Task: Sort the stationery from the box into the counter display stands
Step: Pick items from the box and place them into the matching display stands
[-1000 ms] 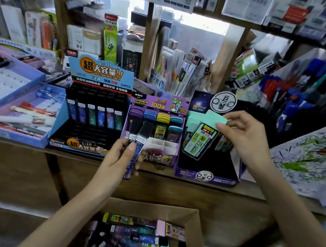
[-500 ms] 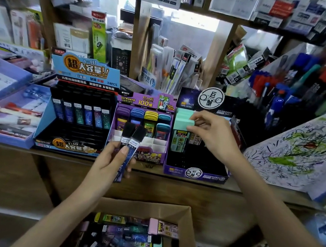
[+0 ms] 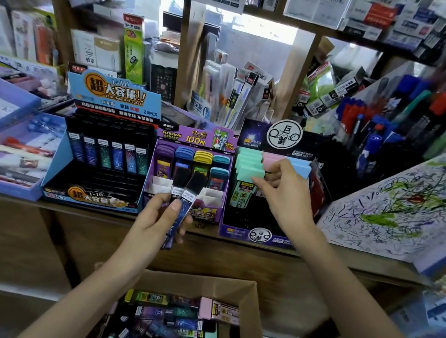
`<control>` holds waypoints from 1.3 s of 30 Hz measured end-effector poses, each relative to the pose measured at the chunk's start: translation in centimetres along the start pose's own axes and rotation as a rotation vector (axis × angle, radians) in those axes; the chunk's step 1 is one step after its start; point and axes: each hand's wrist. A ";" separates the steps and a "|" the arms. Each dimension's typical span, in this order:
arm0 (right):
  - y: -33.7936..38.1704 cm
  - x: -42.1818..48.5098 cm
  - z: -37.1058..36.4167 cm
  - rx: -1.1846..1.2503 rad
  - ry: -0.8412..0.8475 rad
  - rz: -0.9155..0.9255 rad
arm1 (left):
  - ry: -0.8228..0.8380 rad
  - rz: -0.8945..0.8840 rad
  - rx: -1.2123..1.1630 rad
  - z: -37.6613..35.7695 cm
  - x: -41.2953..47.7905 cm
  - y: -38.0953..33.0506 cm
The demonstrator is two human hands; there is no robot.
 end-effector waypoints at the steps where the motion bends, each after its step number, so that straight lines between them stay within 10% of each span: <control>1: 0.4 -0.7 -0.1 -0.057 -0.061 0.058 | 0.003 0.002 -0.006 0.0 0.0 -0.1; 4: 2.5 -3.5 -1.1 0.032 -0.073 0.220 | 0.003 0.012 -0.029 0.0 -0.1 -0.2; 9: 6.5 -5.7 -4.4 0.543 0.395 0.077 | 0.010 0.045 -0.045 0.6 -0.5 -0.4; 20: 12.9 -2.2 -7.3 0.886 0.403 -0.003 | -0.177 0.002 0.054 9.0 -2.3 -1.0; 39: 22.0 3.8 -19.4 0.372 0.245 0.293 | -0.476 -0.027 0.027 20.6 -4.1 1.7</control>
Point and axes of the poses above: each hand's wrist, its own x-axis towards the middle knuckle, its own z-axis out of the back of the hand, y = z × x, and after that the axes turned 4 degrees about y, right-handed
